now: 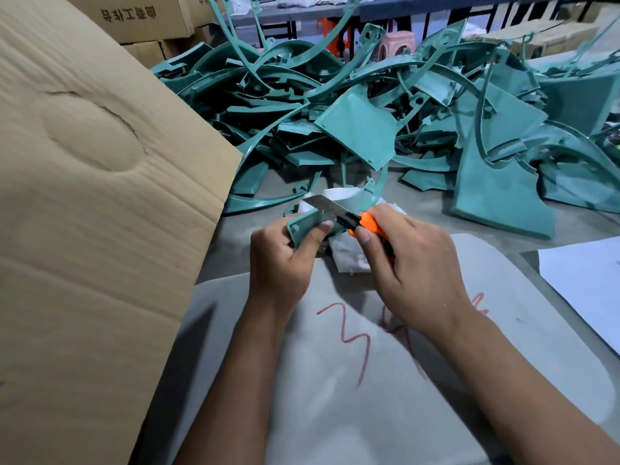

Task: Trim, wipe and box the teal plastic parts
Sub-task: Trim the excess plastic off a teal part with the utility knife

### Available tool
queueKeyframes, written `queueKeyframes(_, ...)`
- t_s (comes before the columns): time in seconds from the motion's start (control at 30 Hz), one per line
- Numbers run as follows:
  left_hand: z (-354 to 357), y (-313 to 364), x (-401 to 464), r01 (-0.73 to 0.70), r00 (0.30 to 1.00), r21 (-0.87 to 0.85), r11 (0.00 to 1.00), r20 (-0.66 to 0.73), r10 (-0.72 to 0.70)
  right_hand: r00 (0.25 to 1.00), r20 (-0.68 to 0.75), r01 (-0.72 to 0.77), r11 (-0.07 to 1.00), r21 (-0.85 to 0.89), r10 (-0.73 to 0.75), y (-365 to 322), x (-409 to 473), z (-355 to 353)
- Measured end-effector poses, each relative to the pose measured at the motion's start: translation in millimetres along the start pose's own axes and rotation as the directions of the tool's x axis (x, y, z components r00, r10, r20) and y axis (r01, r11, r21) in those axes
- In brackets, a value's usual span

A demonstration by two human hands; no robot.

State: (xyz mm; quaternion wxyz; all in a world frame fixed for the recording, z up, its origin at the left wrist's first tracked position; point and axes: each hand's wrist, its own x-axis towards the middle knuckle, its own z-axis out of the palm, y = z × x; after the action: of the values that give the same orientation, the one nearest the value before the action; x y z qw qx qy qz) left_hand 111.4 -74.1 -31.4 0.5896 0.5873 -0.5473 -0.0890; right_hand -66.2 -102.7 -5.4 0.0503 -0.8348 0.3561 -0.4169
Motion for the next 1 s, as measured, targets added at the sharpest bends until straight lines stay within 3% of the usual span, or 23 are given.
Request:
queueKeyframes(0.2,1,-5,1,0.034,0.999,-0.014,0.999,-0.024,-0.034,0.998,-0.044,-0.046,0.999,0.003,0.046,1,1,-1)
queueKeyframes(0.4,2,-7,1,-0.008,0.999,0.032,0.999,-0.041,0.010,0.953,-0.108,-0.292,0.955,-0.053,0.285,24,5,-8)
queueKeyframes(0.47,3,-6,0,-0.023,0.999,0.036,0.999,-0.032,0.024,0.946,-0.151,-0.302,0.949,-0.091,0.286,21,4,-9)
queueKeyframes(0.63,1,-4,2,-0.081,0.997,0.090,0.993,0.014,0.080,0.989,-0.101,-0.125,0.983,-0.135,0.112,6,3,-8)
queueKeyframes(0.83,1,-5,1,-0.131,0.991,0.081,0.988,0.019,0.129,0.959,-0.166,-0.260,0.947,-0.188,0.231,24,6,-13)
queueKeyframes(0.9,1,-3,-1,-0.109,0.994,0.039,0.993,0.014,0.109,0.927,-0.198,-0.361,0.901,-0.241,0.318,35,8,-14)
queueKeyframes(1.0,2,5,1,0.065,0.990,-0.236,0.969,-0.104,-0.092,0.859,-0.278,-0.485,0.859,-0.167,0.431,52,9,-16)
